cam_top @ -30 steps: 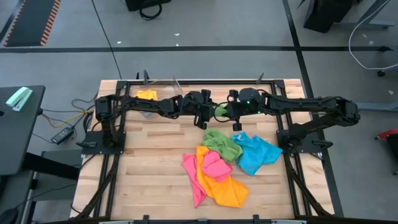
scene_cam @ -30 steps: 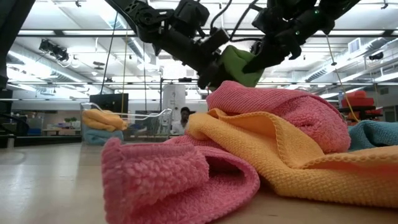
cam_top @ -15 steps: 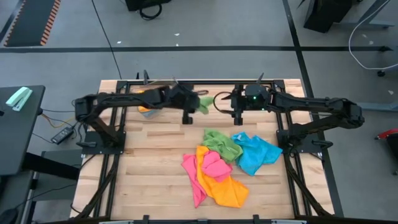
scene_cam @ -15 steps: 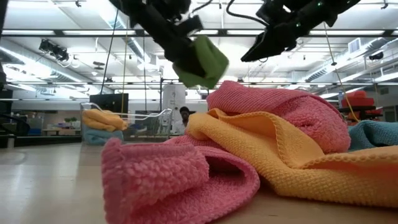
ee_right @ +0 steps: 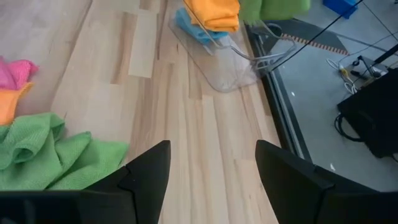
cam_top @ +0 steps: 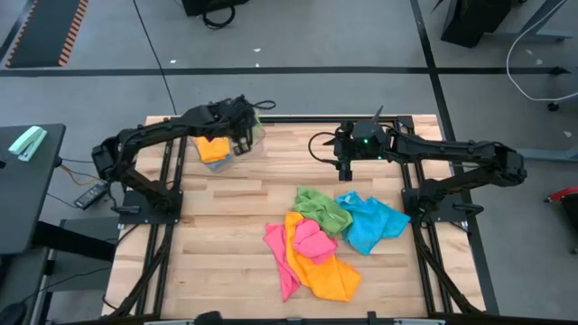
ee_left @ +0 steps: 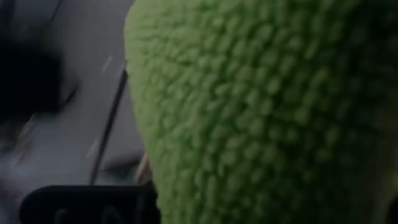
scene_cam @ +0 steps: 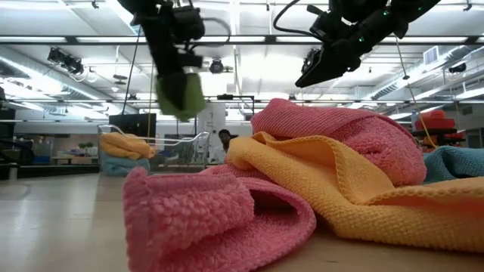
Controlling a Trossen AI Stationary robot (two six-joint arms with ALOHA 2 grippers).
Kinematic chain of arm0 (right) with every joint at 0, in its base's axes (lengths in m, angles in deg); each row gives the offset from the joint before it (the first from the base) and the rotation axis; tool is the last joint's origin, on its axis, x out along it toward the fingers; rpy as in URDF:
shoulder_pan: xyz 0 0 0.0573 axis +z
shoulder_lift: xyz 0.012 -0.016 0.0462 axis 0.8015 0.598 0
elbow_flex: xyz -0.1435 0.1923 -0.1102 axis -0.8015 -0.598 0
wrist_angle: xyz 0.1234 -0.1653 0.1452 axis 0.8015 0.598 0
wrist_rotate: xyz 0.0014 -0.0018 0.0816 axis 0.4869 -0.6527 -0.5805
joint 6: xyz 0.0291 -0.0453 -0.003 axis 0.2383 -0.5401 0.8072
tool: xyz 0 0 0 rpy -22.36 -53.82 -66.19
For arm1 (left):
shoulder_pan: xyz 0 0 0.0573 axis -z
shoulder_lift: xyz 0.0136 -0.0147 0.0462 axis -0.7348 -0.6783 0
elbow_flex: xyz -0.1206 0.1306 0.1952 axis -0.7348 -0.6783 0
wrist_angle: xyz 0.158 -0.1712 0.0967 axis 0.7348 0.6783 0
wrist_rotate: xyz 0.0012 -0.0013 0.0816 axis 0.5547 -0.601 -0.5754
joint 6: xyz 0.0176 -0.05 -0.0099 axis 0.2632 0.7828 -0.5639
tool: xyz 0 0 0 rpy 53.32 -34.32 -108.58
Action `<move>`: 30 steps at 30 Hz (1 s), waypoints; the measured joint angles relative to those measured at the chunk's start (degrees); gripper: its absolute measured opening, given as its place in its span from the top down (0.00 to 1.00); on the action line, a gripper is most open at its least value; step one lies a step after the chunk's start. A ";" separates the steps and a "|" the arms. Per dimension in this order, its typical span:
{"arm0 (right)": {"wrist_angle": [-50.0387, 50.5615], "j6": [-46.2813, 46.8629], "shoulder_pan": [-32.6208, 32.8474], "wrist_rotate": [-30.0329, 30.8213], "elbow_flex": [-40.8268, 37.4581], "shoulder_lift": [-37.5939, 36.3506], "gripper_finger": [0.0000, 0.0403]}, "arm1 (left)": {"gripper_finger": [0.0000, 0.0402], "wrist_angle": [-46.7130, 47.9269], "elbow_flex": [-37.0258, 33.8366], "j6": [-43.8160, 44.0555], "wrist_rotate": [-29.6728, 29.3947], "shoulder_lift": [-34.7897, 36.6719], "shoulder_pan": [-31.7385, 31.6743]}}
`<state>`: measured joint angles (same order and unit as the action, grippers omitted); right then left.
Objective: Fold microfiber towels
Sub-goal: Put the left green microfiber towel into the transparent bin
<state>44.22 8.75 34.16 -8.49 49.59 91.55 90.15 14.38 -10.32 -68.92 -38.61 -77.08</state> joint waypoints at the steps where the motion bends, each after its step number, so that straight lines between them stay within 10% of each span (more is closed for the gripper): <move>1: 0.00 -0.07 0.00 0.00 0.00 0.00 0.40 | 0.84 2.23 -0.02 0.80 -2.94 0.02 -0.24; 13: -0.71 -0.06 0.00 0.01 0.00 0.00 0.40 | 0.84 17.04 0.00 6.79 -18.01 0.02 -1.02; 30: -1.43 0.91 0.02 -0.02 -0.04 0.00 0.40 | 0.86 8.68 -10.36 3.45 -39.11 -0.04 4.28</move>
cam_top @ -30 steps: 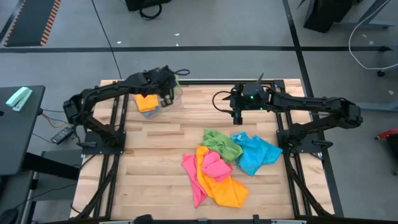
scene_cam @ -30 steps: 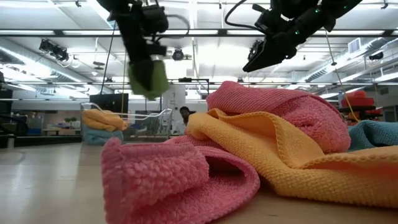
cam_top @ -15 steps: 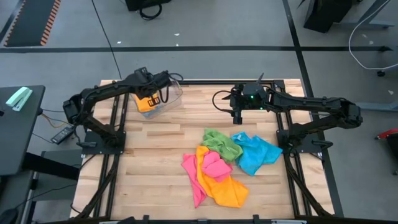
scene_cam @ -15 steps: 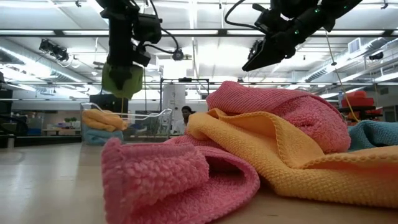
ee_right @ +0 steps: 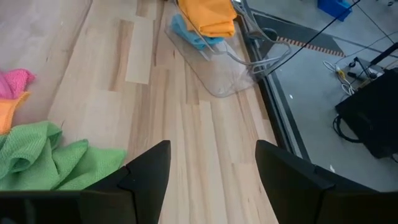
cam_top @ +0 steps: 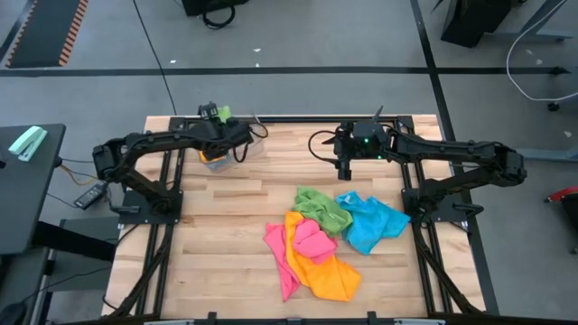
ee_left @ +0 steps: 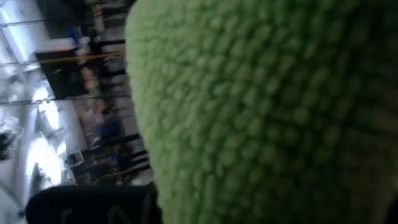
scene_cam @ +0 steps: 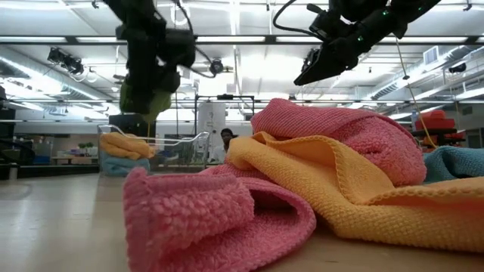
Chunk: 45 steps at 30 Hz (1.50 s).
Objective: Fold microfiber towels
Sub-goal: Put the left green microfiber towel into the transparent bin
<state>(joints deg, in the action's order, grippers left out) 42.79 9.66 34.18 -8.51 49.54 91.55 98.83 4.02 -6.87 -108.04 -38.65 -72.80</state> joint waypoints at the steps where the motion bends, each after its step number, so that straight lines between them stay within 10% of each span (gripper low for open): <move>1: -0.32 0.07 0.00 -0.01 0.00 0.00 0.40 | 0.86 -1.99 -1.16 -0.87 -0.89 0.00 -0.07; 8: -3.19 0.44 0.00 -0.87 0.00 0.00 0.40 | 0.86 -22.30 -7.64 -18.10 3.35 0.46 -0.43; 15: -2.53 0.71 0.00 -0.87 0.00 0.00 0.40 | 0.86 -36.17 -9.14 -34.14 21.98 0.44 -3.63; 33: 4.76 8.06 -0.02 -1.11 -1.46 0.02 0.40 | 0.85 -19.91 1.85 -19.21 57.44 0.44 -17.24; 42: 20.86 5.52 1.17 -39.52 -1.40 -1.21 0.40 | 0.86 -13.84 3.02 -19.29 57.86 0.46 -17.04; 45: 18.40 5.22 2.95 -37.28 -0.96 -1.40 0.40 | 0.84 -14.47 3.02 -19.26 57.87 0.46 -17.02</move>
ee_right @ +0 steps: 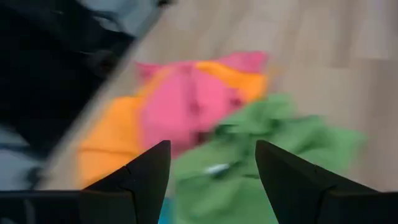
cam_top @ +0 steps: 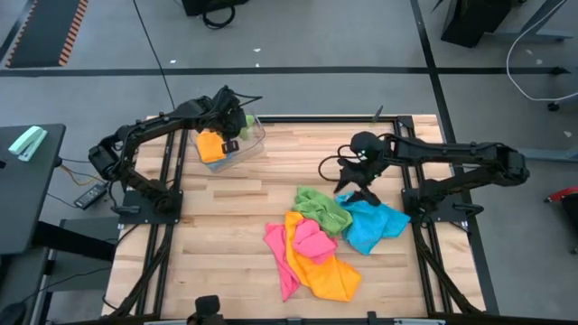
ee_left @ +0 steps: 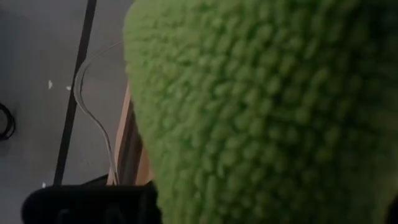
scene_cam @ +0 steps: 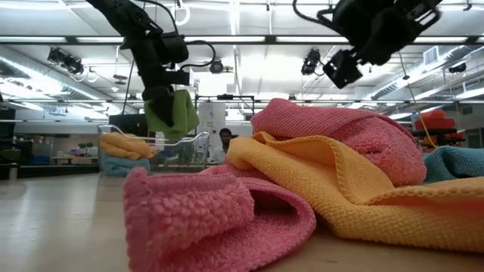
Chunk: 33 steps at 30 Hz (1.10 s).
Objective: Fold microfiber towels
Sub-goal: Put the left green microfiber towel into the transparent bin
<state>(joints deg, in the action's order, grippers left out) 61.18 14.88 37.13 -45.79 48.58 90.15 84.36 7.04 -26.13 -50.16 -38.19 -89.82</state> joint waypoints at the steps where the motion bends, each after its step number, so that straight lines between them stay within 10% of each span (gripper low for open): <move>1: -0.83 0.49 0.45 5.07 0.00 0.03 0.40 | 0.84 -0.01 0.00 0.18 0.00 0.00 0.00; 5: -6.81 4.88 1.18 32.06 0.00 1.39 0.40 | 0.82 0.09 0.00 1.50 0.00 0.00 0.00; 9: -11.14 7.34 0.18 44.00 0.00 2.70 0.40 | 0.83 0.03 0.00 1.51 0.00 0.00 0.37; 33: -17.04 3.22 -1.47 42.00 0.04 9.05 0.40 | 0.84 -1.56 -0.04 4.44 9.37 -0.51 -1.24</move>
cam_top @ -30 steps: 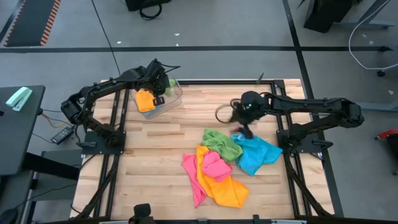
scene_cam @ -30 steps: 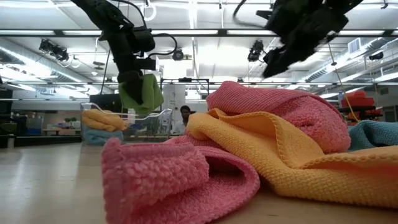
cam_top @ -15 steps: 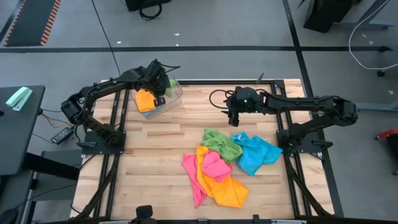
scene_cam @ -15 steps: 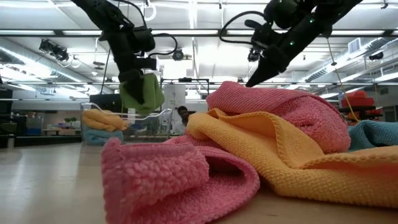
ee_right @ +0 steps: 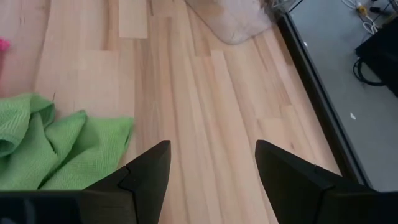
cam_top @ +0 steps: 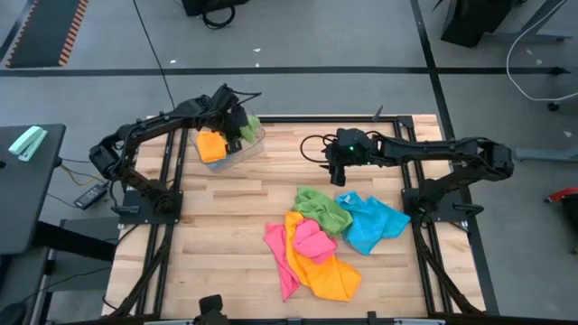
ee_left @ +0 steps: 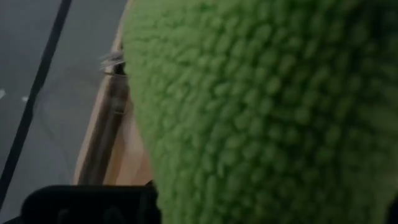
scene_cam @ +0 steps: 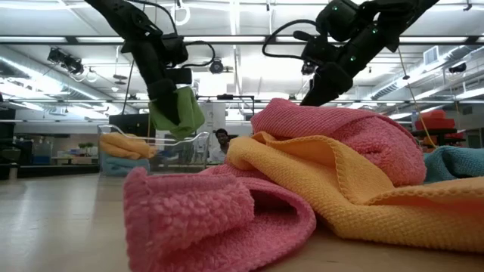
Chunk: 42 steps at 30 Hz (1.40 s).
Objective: Fold microfiber towels
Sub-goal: Put the left green microfiber towel into the transparent bin
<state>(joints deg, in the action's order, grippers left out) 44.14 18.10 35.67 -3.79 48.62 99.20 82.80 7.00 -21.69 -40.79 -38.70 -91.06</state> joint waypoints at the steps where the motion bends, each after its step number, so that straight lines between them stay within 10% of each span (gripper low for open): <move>1: 0.06 -0.31 0.00 0.00 0.00 0.00 0.40 | 0.84 -1.02 0.01 0.41 -0.57 -0.27 -0.11; 11: 0.86 -0.67 -1.05 0.00 0.00 -0.04 0.40 | 0.85 0.22 0.02 1.87 -3.00 -6.55 0.10; 18: 1.24 -0.19 -1.14 -0.17 0.00 -0.04 0.40 | 0.88 1.49 0.00 2.69 10.68 -7.49 -4.69; 42: -1.52 -2.38 -1.14 -1.29 -0.02 -0.07 0.40 | 0.89 0.78 4.09 7.59 24.15 -10.15 -12.05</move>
<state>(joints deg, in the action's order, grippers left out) 42.62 15.72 34.53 -5.08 48.60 99.14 83.58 11.09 -14.10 -16.64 -48.85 -103.11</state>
